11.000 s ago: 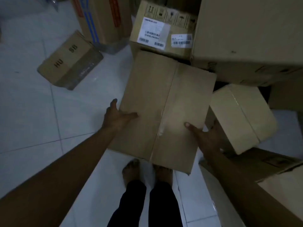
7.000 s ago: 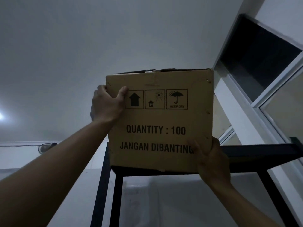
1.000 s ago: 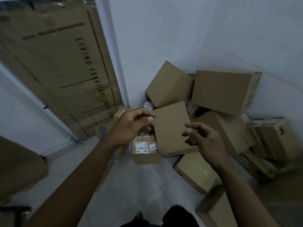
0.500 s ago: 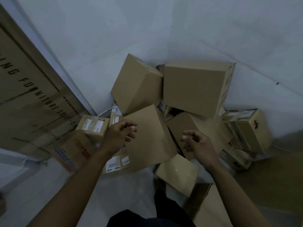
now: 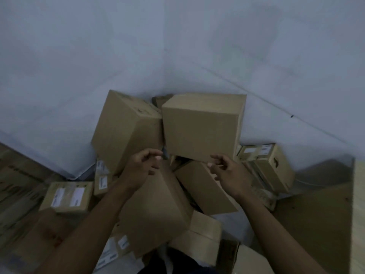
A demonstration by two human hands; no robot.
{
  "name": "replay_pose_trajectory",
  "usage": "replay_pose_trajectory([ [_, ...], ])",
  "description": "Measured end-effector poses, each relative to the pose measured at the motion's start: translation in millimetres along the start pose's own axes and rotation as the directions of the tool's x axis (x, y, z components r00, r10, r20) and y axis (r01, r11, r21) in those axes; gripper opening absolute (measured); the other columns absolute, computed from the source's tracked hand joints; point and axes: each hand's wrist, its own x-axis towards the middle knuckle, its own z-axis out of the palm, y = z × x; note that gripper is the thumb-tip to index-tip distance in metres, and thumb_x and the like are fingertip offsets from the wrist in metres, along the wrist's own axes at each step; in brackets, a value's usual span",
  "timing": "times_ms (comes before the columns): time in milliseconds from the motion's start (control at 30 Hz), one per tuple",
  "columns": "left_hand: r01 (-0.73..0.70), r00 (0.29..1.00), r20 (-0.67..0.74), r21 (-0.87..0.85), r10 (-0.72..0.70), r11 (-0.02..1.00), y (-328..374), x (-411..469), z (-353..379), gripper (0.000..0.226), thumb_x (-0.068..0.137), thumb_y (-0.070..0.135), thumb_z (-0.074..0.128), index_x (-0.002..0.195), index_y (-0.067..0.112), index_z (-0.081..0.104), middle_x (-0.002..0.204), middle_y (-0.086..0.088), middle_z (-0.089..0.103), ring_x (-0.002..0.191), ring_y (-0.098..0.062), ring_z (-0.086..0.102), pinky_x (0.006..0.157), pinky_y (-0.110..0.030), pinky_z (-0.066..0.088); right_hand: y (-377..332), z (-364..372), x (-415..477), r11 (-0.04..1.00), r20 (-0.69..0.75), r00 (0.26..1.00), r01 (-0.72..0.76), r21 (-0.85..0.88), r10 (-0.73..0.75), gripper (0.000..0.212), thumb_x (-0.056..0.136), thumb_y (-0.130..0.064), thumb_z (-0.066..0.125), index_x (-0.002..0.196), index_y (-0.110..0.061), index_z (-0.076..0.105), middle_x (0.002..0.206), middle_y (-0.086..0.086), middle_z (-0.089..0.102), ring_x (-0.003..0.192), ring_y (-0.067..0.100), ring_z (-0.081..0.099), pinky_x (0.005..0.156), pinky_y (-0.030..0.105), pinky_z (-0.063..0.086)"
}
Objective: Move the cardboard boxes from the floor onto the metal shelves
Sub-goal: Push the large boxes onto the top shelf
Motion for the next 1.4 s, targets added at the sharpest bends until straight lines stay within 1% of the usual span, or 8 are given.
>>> replay_pose_trajectory([
  [267, -0.011, 0.996, 0.088, 0.033, 0.008, 0.999, 48.0, 91.7, 68.3, 0.013, 0.098, 0.009, 0.058, 0.104, 0.009, 0.069, 0.101, -0.024, 0.066, 0.085, -0.025, 0.059, 0.066, -0.030, 0.046, 6.7, -79.4, 114.7, 0.987, -0.231, 0.965, 0.092, -0.134, -0.122, 0.046, 0.096, -0.039, 0.065, 0.139, -0.031, 0.053, 0.136, 0.000, 0.058, 0.101, 0.012, 0.059, 0.081, 0.031, 0.048],
  [500, -0.022, 0.991, 0.133, 0.218, -0.007, 0.976, 58.6, 176.4, 159.4, 0.022, 0.098, 0.029, 0.062, 0.120, 0.032, 0.061, 0.123, 0.002, 0.060, 0.117, -0.025, 0.058, 0.098, -0.042, 0.048, 26.8, -115.3, 204.8, 0.978, -0.047, 0.989, 0.134, -0.158, -0.143, 0.061, 0.100, -0.043, 0.057, 0.155, -0.028, 0.035, 0.162, 0.001, 0.032, 0.145, 0.026, 0.037, 0.117, 0.042, 0.033],
  [700, -0.013, 0.999, -0.019, 0.523, 0.026, 0.852, 47.7, 224.9, 221.3, 0.060, 0.095, 0.052, 0.058, 0.150, 0.039, 0.038, 0.164, -0.003, 0.001, 0.149, -0.035, 0.006, 0.118, -0.046, 0.023, 55.7, -103.1, 220.5, 0.974, 0.044, 0.985, 0.172, -0.147, -0.168, 0.061, 0.102, -0.040, 0.055, 0.157, -0.027, 0.033, 0.164, -0.002, 0.030, 0.149, 0.020, 0.030, 0.119, 0.042, 0.031],
  [833, 0.292, 0.944, -0.229, 0.258, -0.235, 0.921, 18.6, 232.1, 228.9, 0.082, 0.086, 0.067, 0.059, 0.155, 0.042, 0.022, 0.166, -0.010, -0.009, 0.150, -0.042, -0.001, 0.119, -0.054, 0.023, 71.1, -80.8, 194.3, 0.952, -0.026, 0.964, 0.256, -0.168, -0.264, 0.056, 0.101, -0.039, 0.058, 0.153, -0.027, 0.040, 0.159, -0.005, 0.036, 0.146, 0.011, 0.030, 0.117, 0.037, 0.033],
  [933, 0.324, 0.926, -0.242, 0.106, -0.292, 0.940, -6.5, 226.7, 222.0, 0.098, 0.079, 0.073, 0.064, 0.156, 0.044, 0.011, 0.167, -0.008, 0.006, 0.150, -0.041, 0.014, 0.114, -0.059, 0.030, 76.4, -69.5, 181.7, 0.951, -0.005, 0.965, 0.258, -0.171, -0.262, 0.045, 0.099, -0.046, 0.058, 0.142, -0.032, 0.054, 0.144, -0.005, 0.043, 0.123, 0.009, 0.053, 0.094, 0.025, 0.049],
  [1067, 0.276, 0.929, -0.264, 0.031, -0.258, 0.961, -22.2, 220.4, 213.5, 0.114, 0.070, 0.063, 0.079, 0.157, 0.036, 0.010, 0.162, -0.003, 0.022, 0.145, -0.032, 0.029, 0.114, -0.053, 0.034, 76.8, -74.6, 190.0, 0.941, 0.003, 0.960, 0.274, -0.197, -0.279, 0.015, 0.098, -0.042, 0.060, 0.105, -0.033, 0.071, 0.102, -0.009, 0.053, 0.089, -0.005, 0.056, 0.072, 0.005, 0.038],
  [1200, 0.203, 0.956, -0.205, -0.062, -0.212, 0.977, -30.7, 222.4, 205.0, 0.119, 0.070, 0.041, 0.089, 0.159, 0.029, 0.010, 0.161, 0.001, 0.023, 0.143, -0.022, 0.032, 0.118, -0.042, 0.033, 67.2, -93.8, 231.1, 0.891, -0.102, 0.955, 0.216, -0.399, -0.277, 0.023, 0.093, -0.047, 0.064, 0.087, -0.025, 0.071, 0.096, -0.001, 0.057, 0.094, 0.013, 0.052, 0.076, 0.026, 0.036],
  [1400, 0.187, 0.980, -0.036, -0.144, -0.194, 0.972, -44.4, 220.6, 179.4, 0.128, 0.067, 0.022, 0.091, 0.160, 0.030, 0.003, 0.164, 0.008, 0.006, 0.145, -0.016, 0.025, 0.120, -0.039, 0.030, 54.7, -118.5, 291.9, 0.711, -0.140, 0.986, -0.034, -0.702, -0.091, 0.077, 0.079, -0.074, 0.062, 0.135, -0.021, 0.056, 0.143, 0.011, 0.046, 0.134, 0.037, 0.036, 0.102, 0.051, 0.040],
])
